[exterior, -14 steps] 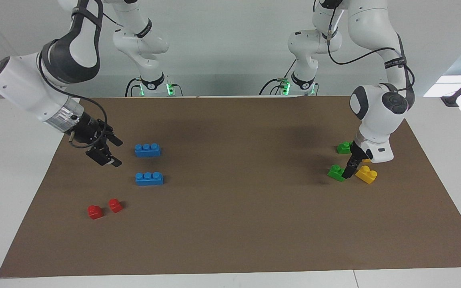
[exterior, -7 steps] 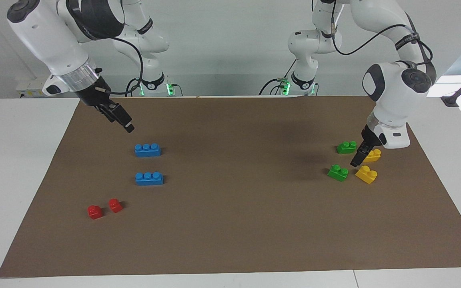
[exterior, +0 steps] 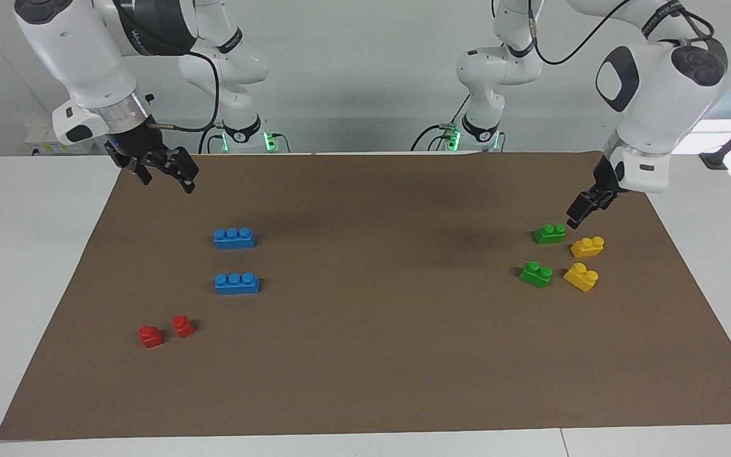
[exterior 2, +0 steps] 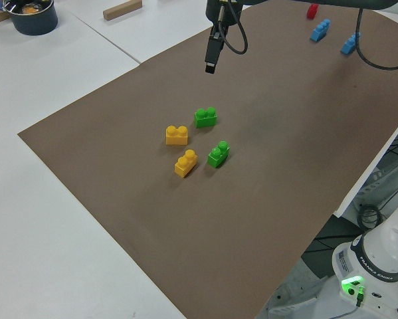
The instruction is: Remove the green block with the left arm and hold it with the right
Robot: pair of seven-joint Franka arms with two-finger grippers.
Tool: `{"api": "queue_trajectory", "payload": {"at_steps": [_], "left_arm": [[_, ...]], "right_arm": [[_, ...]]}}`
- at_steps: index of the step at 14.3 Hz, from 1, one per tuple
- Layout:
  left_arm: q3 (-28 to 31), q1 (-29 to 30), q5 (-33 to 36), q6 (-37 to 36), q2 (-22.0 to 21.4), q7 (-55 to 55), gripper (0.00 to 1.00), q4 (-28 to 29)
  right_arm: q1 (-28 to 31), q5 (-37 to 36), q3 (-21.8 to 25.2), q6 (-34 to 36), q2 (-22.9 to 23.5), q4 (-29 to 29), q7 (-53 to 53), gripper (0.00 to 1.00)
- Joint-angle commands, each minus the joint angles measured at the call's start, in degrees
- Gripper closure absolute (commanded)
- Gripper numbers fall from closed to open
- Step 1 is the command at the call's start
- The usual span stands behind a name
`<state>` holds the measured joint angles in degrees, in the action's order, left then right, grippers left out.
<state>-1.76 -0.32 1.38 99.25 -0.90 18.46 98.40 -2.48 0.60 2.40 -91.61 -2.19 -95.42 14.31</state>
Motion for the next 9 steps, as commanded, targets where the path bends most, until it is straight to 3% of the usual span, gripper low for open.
{"api": "queue_trajectory", "payload": {"at_steps": [1,4,9], "left_arm": [[-0.2,0.5,-0.6,-7.3,-0.6,-8.3,0.0,-4.9],[-0.1,0.6,-1.5,-11.3,-0.6,-14.0,0.0,-8.1],[-0.3,2.5,-4.7,-12.9,-0.8,-18.6,0.0,-8.8]], "right_arm": [[0.7,-1.1,-0.2,1.1,-1.8,-0.6,-2.1,0.0],[0.6,-1.1,-0.2,1.1,-2.4,-0.6,-2.3,0.0],[1.3,-1.1,0.0,1.1,-2.3,-0.6,-7.5,0.0]]}}
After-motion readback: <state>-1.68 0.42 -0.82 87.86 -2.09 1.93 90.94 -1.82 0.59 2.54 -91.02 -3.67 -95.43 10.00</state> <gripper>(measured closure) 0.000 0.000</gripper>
